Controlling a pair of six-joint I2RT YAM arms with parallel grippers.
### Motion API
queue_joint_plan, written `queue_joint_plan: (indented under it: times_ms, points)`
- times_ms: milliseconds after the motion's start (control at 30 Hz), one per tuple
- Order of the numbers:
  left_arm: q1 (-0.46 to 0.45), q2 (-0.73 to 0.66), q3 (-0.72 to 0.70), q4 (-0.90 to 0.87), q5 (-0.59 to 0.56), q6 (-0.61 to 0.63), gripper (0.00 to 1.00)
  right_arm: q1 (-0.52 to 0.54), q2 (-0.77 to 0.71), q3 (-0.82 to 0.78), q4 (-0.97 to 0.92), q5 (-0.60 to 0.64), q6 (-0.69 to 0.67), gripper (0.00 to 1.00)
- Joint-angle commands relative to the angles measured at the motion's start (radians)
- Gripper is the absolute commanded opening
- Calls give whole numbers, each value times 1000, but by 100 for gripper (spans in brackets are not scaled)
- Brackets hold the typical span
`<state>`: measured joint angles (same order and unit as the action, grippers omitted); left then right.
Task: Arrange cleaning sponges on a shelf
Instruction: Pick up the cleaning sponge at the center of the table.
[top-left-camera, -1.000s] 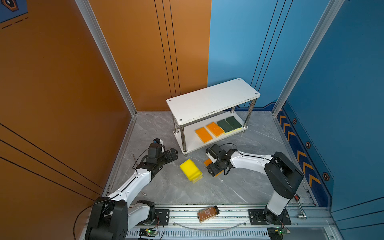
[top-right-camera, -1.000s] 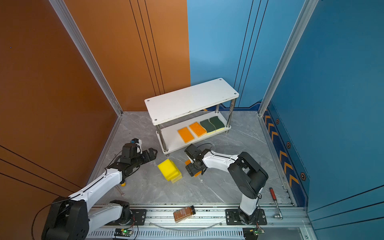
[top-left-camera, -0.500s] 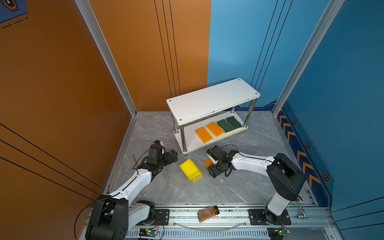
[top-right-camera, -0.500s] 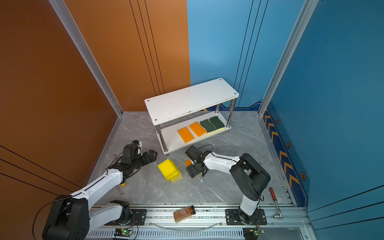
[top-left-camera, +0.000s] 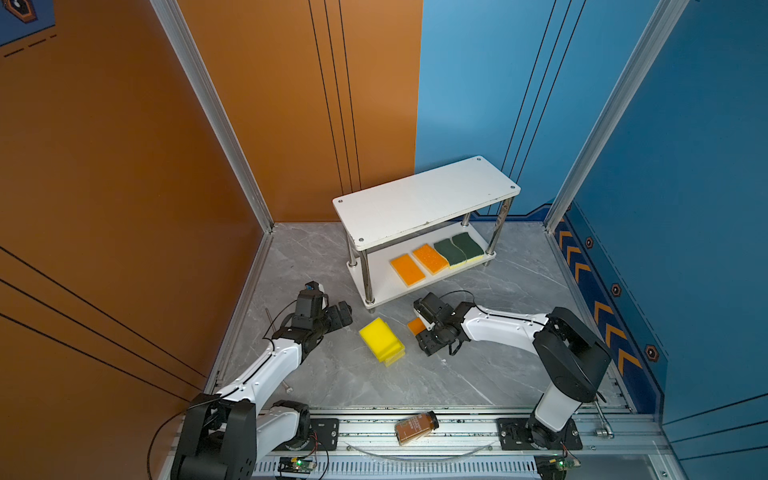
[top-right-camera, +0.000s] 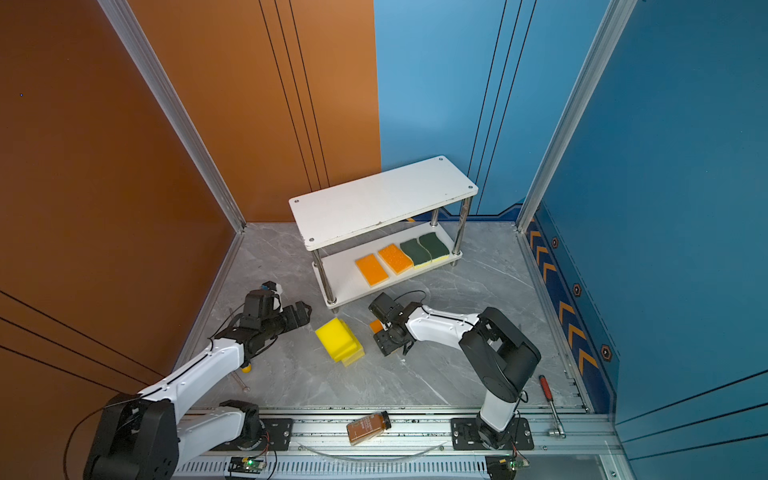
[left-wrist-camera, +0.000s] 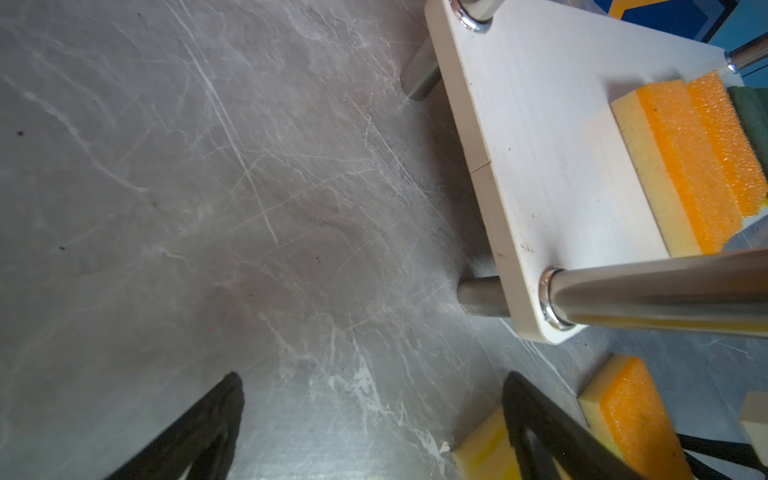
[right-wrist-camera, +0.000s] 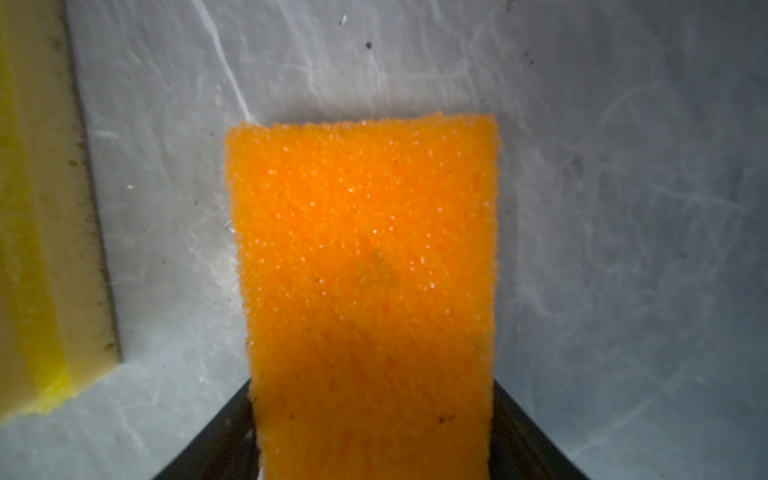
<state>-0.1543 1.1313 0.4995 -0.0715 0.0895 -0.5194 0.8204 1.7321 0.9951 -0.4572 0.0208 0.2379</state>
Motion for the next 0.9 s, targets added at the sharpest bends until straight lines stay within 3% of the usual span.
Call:
queue_joint_plan:
  times_ms: [0,233,633,867]
  points:
    - [11,-12,-4,-16,-14,23,98,4,29,-14,-123,42,3,68]
    - [36,-22,-4,-14,-2,16,98,-13,-24,-2,-88,33,-3,58]
    - [59,-50,-5,-19,21,16,98,-47,-83,93,-51,-63,-8,56]
    - [61,-48,-11,-4,29,-1,98,-53,-70,225,-84,-22,-10,57]
